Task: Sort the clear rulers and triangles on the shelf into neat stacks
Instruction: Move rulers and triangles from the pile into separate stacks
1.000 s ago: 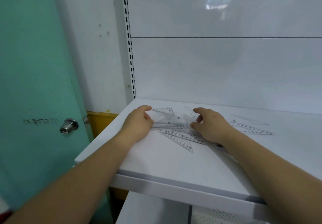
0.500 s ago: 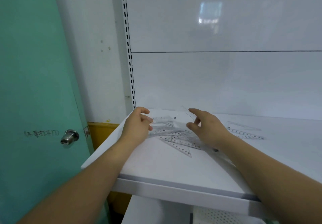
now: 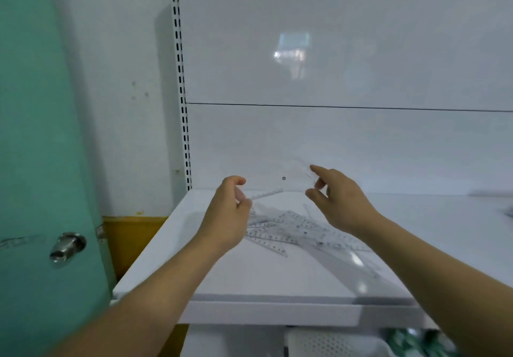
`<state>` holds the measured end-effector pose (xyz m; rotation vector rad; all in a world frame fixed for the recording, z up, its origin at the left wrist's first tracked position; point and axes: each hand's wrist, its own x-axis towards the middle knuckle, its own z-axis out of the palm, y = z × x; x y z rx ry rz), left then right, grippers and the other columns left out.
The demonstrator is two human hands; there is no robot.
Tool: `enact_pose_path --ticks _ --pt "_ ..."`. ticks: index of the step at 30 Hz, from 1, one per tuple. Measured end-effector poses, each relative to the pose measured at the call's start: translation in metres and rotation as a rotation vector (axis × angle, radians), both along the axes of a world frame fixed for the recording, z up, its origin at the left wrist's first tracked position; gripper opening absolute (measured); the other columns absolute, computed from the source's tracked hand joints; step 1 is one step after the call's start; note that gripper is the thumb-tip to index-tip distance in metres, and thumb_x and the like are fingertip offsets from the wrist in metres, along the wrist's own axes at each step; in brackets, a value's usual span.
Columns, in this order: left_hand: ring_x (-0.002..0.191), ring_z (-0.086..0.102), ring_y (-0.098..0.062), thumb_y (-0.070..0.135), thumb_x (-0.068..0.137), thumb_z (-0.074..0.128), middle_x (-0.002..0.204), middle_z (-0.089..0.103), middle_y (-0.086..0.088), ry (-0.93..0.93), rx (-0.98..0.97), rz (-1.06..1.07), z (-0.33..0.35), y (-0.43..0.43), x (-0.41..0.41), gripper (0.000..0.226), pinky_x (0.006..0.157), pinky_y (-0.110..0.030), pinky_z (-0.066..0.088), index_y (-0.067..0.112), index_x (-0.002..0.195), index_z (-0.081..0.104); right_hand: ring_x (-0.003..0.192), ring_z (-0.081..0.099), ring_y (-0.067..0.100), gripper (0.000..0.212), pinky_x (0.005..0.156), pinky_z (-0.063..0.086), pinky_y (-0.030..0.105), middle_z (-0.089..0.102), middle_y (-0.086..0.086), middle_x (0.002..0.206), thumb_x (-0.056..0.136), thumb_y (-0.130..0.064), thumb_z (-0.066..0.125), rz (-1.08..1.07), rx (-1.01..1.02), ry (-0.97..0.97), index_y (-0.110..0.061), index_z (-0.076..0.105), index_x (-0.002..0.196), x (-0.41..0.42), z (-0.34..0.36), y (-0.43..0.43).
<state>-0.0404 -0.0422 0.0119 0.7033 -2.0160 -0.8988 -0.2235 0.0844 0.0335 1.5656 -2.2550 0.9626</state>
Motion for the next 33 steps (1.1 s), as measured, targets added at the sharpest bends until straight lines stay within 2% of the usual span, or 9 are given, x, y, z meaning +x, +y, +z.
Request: enact_pose_path --ticks 4,7,9,15,18,21,25,30,33 --pt "0.085 0.047 -0.005 0.019 0.098 0.043 0.099 0.045 0.008 -0.093 -0.077 -0.105 -0.008 0.028 -0.025 0.05 0.083 -0.023 0.037 0.024 0.146 0.026 0.081 0.047 0.008 0.051 0.081 0.036 0.023 0.05 -0.009 0.115 0.097 -0.033 0.048 -0.121 -0.009 -0.027 -0.021 0.034 0.144 -0.016 -0.012 0.047" --pt "0.086 0.047 -0.004 0.023 0.099 0.043 0.1 0.045 0.011 -0.142 -0.121 -0.189 -0.012 0.06 -0.048 0.049 0.083 -0.022 0.036 0.024 0.145 0.03 0.086 0.047 0.008 0.051 0.081 0.035 0.021 0.052 -0.005 0.124 0.097 -0.032 0.047 -0.202 0.013 -0.006 -0.021 0.033 0.145 -0.031 -0.016 0.094" --pt "0.092 0.048 -0.008 0.026 0.098 0.044 0.103 0.047 0.01 -0.169 -0.156 -0.247 -0.012 0.085 -0.067 0.049 0.084 -0.022 0.035 0.025 0.145 0.031 0.09 0.046 0.007 0.051 0.082 0.034 0.02 0.051 -0.002 0.127 0.097 -0.032 0.046 -0.248 0.025 0.006 -0.021 0.032 0.145 -0.043 -0.018 0.129" --pt "0.098 0.049 -0.011 0.03 0.097 0.046 0.109 0.05 0.012 -0.217 -0.193 -0.423 -0.02 0.189 -0.147 0.048 0.086 -0.023 0.036 0.026 0.144 0.035 0.113 0.05 0.015 0.051 0.094 0.04 0.029 0.048 0.0 0.134 0.098 -0.031 0.044 -0.414 0.076 -0.018 -0.023 0.029 0.147 -0.091 -0.022 0.265" --pt "0.096 0.051 -0.012 0.028 0.096 0.049 0.108 0.053 0.011 -0.208 -0.206 -0.478 -0.027 0.258 -0.19 0.047 0.087 -0.024 0.038 0.024 0.142 0.038 0.117 0.05 0.017 0.052 0.099 0.04 0.032 0.044 0.001 0.139 0.098 -0.033 0.044 -0.522 0.096 -0.038 -0.023 0.029 0.147 -0.121 -0.028 0.348" --pt "0.095 0.053 -0.015 0.025 0.095 0.051 0.105 0.055 0.009 -0.2 -0.201 -0.497 -0.031 0.322 -0.23 0.046 0.089 -0.027 0.042 0.021 0.141 0.041 0.115 0.052 0.019 0.052 0.097 0.044 0.034 0.046 0.0 0.138 0.098 -0.034 0.046 -0.613 0.097 -0.068 -0.025 0.03 0.146 -0.148 -0.034 0.424" --pt "0.1 0.054 -0.017 0.028 0.095 0.05 0.114 0.057 0.004 -0.216 -0.214 -0.48 -0.035 0.377 -0.275 0.046 0.092 -0.031 0.043 0.019 0.14 0.041 0.114 0.054 0.02 0.053 0.093 0.046 0.034 0.05 0.0 0.135 0.097 -0.033 0.048 -0.688 0.109 -0.119 -0.025 0.03 0.147 -0.179 -0.04 0.494" --pt "0.106 0.054 -0.019 0.032 0.095 0.049 0.125 0.054 -0.001 -0.262 -0.225 -0.42 -0.037 0.408 -0.322 0.046 0.094 -0.033 0.043 0.019 0.139 0.042 0.113 0.052 0.019 0.052 0.091 0.044 0.031 0.052 0.001 0.133 0.097 -0.033 0.048 -0.675 0.111 -0.14 -0.022 0.032 0.146 -0.215 -0.048 0.526" --pt "0.116 0.052 -0.024 0.035 0.096 0.048 0.134 0.05 -0.004 -0.304 -0.248 -0.357 -0.038 0.409 -0.348 0.046 0.1 -0.043 0.042 0.019 0.139 0.043 0.11 0.053 0.019 0.051 0.09 0.045 0.031 0.052 0.001 0.132 0.097 -0.032 0.048 -0.645 0.08 -0.162 -0.022 0.033 0.145 -0.241 -0.054 0.524"
